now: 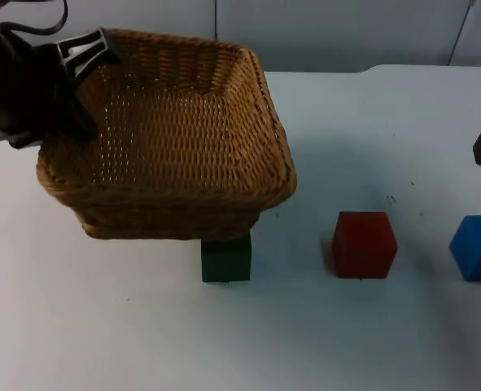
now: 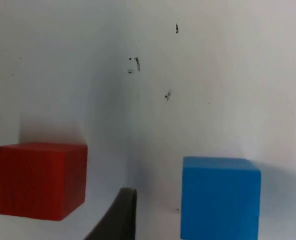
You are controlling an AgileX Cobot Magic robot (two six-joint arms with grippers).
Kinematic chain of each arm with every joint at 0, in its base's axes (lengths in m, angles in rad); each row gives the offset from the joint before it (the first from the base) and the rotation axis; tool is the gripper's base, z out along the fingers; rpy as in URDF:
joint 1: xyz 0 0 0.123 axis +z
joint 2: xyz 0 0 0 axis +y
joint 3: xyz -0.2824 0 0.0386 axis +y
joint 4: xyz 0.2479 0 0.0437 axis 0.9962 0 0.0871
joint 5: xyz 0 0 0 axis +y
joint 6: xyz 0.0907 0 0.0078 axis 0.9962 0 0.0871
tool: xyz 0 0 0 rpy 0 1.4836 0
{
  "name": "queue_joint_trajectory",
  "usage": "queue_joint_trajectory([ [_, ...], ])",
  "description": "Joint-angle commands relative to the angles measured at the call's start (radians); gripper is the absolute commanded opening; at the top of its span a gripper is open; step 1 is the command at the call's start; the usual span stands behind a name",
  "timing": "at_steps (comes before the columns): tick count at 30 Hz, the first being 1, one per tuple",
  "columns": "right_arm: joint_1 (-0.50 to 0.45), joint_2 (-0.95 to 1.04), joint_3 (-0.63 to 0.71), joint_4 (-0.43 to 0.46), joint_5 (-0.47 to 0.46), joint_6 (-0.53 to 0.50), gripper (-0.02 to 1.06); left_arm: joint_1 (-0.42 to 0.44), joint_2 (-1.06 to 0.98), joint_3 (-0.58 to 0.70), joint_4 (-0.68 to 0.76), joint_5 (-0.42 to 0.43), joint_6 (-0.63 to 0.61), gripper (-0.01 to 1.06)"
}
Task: Pick up the basket with the left hand and place the blue cube into the basket with the right hand.
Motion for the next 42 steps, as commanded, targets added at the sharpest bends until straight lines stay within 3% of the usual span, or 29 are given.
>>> queue_joint_trajectory([
  [1,0.009,0.011,-0.008,-0.008,-0.005,0.023,0.98,0.000,-0.033,0.004,-0.013,0.002,0.011,0.00],
  [4,0.034,0.055,-0.008,-0.079,-0.016,0.089,0.98,0.000,-0.044,0.004,-0.015,0.018,0.022,0.00],
  [12,0.065,0.148,-0.008,-0.097,-0.056,0.140,0.98,0.000,-0.048,0.004,-0.013,0.046,0.029,0.00],
  [15,0.065,0.186,-0.008,-0.165,-0.073,0.210,0.95,0.000,-0.048,0.004,-0.013,0.049,0.029,0.00],
  [25,0.065,0.260,-0.008,-0.160,-0.100,0.213,0.93,0.000,-0.048,0.004,-0.013,0.050,0.029,0.00],
  [30,0.065,0.304,-0.008,-0.160,-0.112,0.217,0.87,0.000,-0.048,0.004,-0.013,0.057,0.029,0.00],
  [35,0.065,0.331,-0.008,-0.160,-0.112,0.217,0.74,0.000,-0.048,0.004,-0.013,0.057,0.029,0.00],
  [39,0.065,0.333,-0.008,-0.160,-0.113,0.217,0.53,0.000,-0.048,0.004,-0.015,0.061,0.029,0.00],
  [42,0.065,0.333,-0.008,-0.160,-0.113,0.217,0.44,0.000,-0.048,0.004,-0.015,0.065,0.029,0.00],
])
